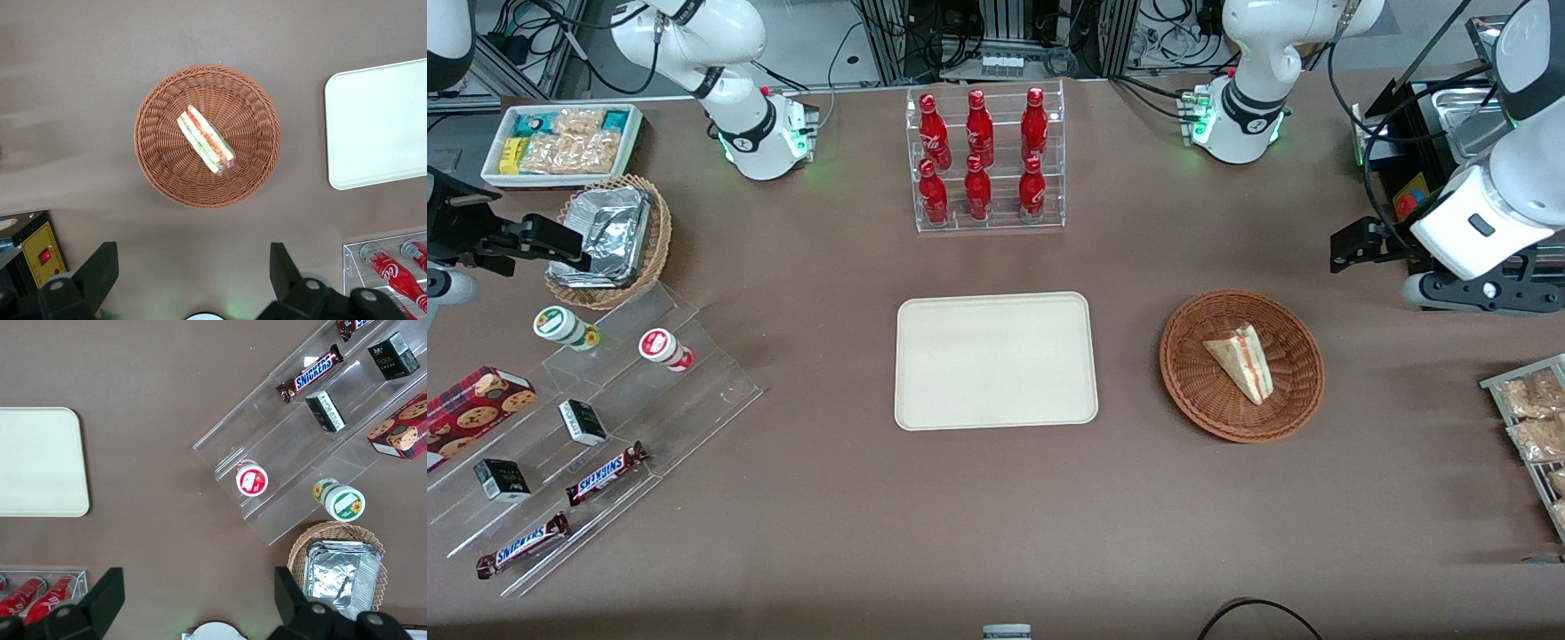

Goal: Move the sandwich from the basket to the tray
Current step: 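Move the left gripper over the wrapped sandwich in the wicker basket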

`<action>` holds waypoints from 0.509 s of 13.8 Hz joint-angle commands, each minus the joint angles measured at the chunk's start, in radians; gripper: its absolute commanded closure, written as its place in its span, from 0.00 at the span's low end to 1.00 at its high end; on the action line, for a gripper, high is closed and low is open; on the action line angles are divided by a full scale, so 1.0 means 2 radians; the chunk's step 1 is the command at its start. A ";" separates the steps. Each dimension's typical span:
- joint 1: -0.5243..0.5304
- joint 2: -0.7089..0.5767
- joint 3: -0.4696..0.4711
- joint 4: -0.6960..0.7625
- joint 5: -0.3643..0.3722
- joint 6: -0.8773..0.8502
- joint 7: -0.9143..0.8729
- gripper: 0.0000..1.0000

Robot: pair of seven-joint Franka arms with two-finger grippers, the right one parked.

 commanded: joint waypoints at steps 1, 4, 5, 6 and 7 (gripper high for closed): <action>-0.004 0.005 0.004 0.006 -0.005 -0.001 0.004 0.00; -0.009 0.045 0.002 0.000 0.005 -0.001 -0.010 0.00; -0.010 0.057 0.001 -0.010 0.005 0.003 -0.029 0.00; -0.011 0.061 0.000 -0.031 0.006 0.025 -0.035 0.00; -0.014 0.057 0.000 -0.062 0.007 0.055 -0.036 0.00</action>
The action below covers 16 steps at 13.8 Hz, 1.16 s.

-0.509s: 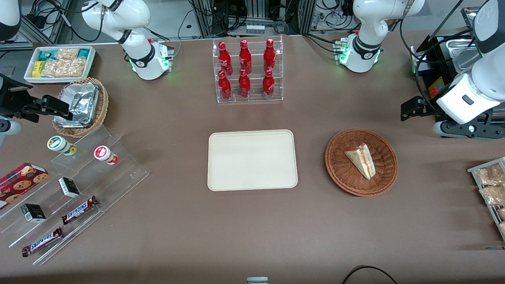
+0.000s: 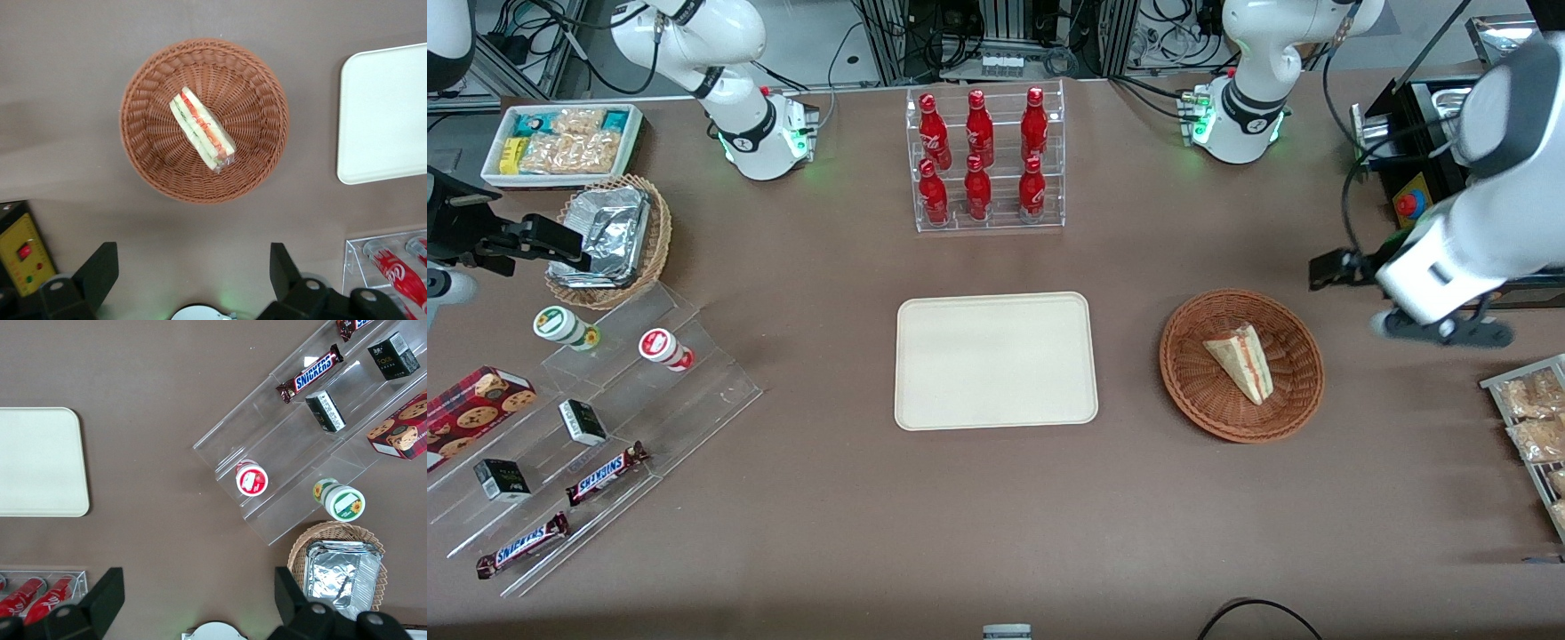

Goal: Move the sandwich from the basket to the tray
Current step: 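Move the left gripper over the wrapped sandwich in the wicker basket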

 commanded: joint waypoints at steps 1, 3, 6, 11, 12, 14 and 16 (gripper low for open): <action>-0.014 -0.004 0.000 -0.072 0.007 0.075 -0.018 0.00; -0.019 -0.009 0.000 -0.126 0.013 0.133 -0.041 0.00; -0.031 -0.022 -0.001 -0.209 0.037 0.223 -0.075 0.00; -0.031 -0.055 0.000 -0.343 0.037 0.402 -0.245 0.00; -0.032 -0.047 0.000 -0.343 0.037 0.412 -0.313 0.00; -0.032 -0.036 -0.001 -0.345 0.037 0.434 -0.407 0.00; -0.032 -0.019 -0.001 -0.345 0.037 0.445 -0.444 0.00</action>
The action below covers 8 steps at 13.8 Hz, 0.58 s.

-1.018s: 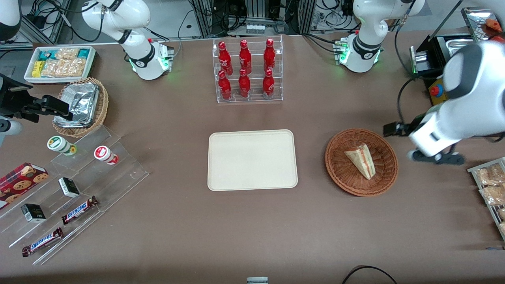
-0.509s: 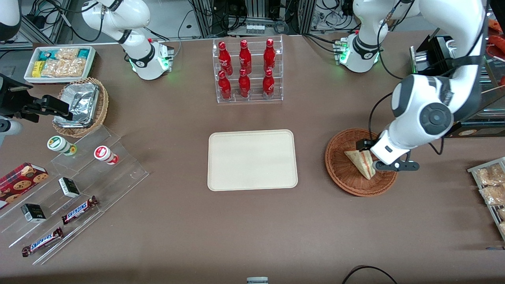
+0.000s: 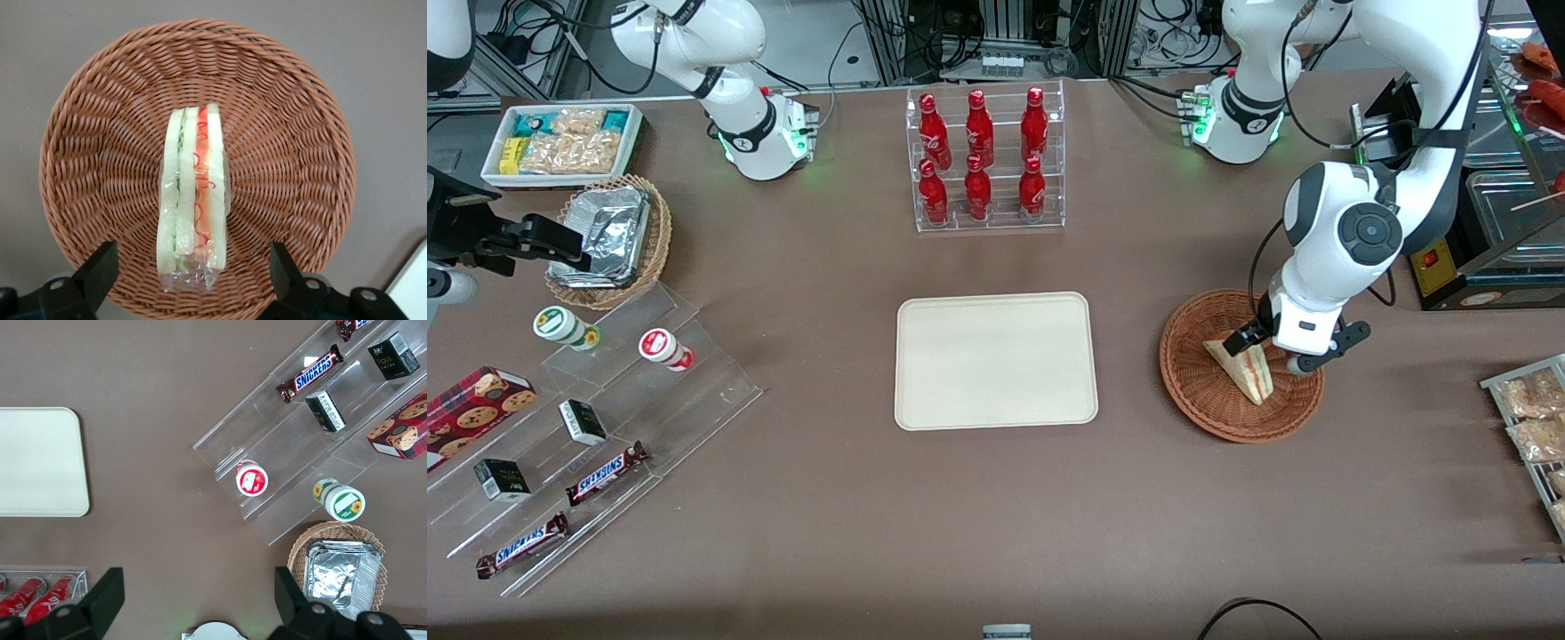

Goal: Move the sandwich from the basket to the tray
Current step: 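Lower the left gripper and close it on the sandwich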

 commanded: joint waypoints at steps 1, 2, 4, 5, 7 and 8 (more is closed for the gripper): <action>-0.002 0.017 0.001 -0.006 0.007 0.028 -0.063 0.00; -0.002 0.026 0.001 -0.006 0.007 0.035 -0.072 0.00; -0.002 0.041 0.001 -0.006 0.007 0.050 -0.077 0.00; -0.002 0.050 0.001 -0.005 0.006 0.051 -0.079 0.00; -0.002 0.061 0.001 -0.006 0.007 0.058 -0.080 0.01; -0.002 0.064 0.001 -0.005 0.007 0.058 -0.081 0.50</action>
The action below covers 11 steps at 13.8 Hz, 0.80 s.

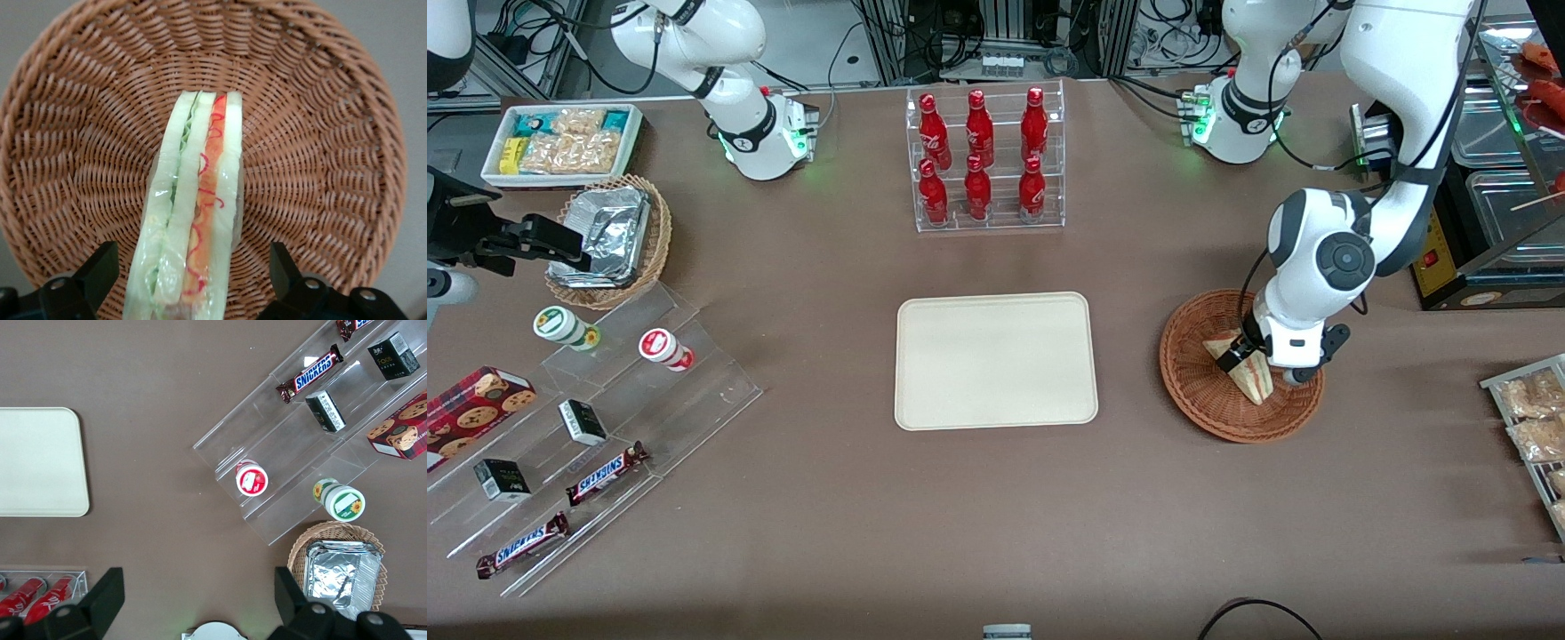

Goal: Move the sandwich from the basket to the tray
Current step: 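Lower the left gripper and close it on the sandwich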

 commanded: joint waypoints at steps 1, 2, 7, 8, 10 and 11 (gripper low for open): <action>-0.002 0.002 0.001 -0.001 0.007 0.006 -0.014 0.99; -0.002 0.001 0.001 0.000 0.007 0.006 -0.010 1.00; -0.002 -0.014 -0.014 0.025 0.051 -0.062 0.017 1.00; -0.002 -0.016 -0.018 0.050 0.051 -0.101 0.026 1.00; -0.002 -0.008 -0.037 0.111 0.050 -0.177 0.035 1.00; -0.002 0.002 -0.046 0.143 0.050 -0.201 0.040 1.00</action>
